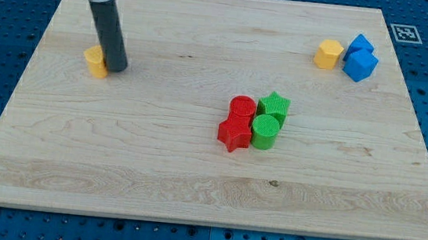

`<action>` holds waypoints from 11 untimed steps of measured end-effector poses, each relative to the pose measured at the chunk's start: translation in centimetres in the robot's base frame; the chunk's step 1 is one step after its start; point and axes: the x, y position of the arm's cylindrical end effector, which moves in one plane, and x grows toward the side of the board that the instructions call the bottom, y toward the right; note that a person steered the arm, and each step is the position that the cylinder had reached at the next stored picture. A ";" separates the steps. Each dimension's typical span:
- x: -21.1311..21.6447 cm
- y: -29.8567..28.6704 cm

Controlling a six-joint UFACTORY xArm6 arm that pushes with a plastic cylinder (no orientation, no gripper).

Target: Push yellow hexagon to the right of the yellow heart

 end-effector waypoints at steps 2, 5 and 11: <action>0.0 2.0; 0.5 27.4; -2.3 45.5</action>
